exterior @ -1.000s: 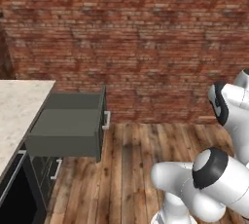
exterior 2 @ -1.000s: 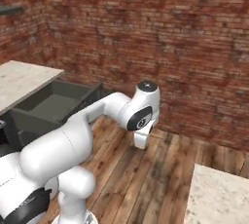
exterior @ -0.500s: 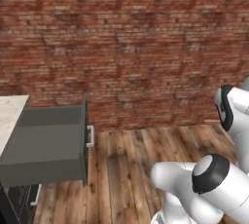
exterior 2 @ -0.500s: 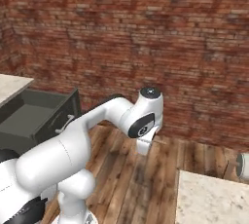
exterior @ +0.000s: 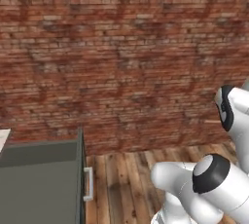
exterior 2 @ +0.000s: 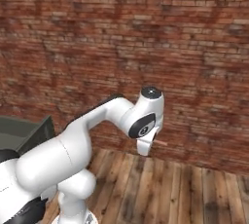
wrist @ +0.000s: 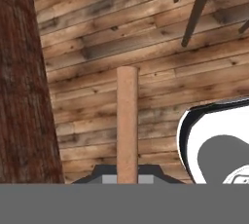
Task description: Take a straw from the drawer in front and place it inside the glass cup on the dining counter.
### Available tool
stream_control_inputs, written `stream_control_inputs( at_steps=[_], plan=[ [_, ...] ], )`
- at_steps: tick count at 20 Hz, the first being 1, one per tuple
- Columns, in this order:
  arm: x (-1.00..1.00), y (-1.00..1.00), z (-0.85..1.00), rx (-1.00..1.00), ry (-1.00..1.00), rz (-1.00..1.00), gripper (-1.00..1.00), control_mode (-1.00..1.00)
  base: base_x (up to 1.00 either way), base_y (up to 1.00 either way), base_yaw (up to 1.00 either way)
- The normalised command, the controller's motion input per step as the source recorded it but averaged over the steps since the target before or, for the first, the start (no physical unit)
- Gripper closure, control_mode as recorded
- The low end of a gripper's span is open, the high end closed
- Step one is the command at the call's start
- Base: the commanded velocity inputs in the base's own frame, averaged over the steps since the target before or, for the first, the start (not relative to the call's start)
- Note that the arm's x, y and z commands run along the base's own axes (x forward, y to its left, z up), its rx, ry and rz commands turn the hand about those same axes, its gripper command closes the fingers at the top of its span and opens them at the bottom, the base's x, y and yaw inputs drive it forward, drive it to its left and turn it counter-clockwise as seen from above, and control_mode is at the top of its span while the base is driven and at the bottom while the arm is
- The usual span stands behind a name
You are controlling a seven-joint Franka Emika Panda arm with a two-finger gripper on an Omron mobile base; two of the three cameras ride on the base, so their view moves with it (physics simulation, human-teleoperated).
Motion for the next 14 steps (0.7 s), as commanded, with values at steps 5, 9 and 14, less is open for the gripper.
stream_control_inputs(
  at_steps=[5, 9, 14],
  plan=[
    [0.00, 0.00, 0.00, 0.00, 0.00, 0.00, 1.00, 1.00, 1.00, -0.04, -0.03],
    [0.00, 0.00, 0.00, 0.00, 0.00, 0.00, 1.00, 1.00, 0.89, -0.22, -0.22],
    [0.00, 0.00, 0.00, 0.00, 0.00, 0.00, 1.00, 1.00, 0.43, -0.28, -0.62]
  ],
)
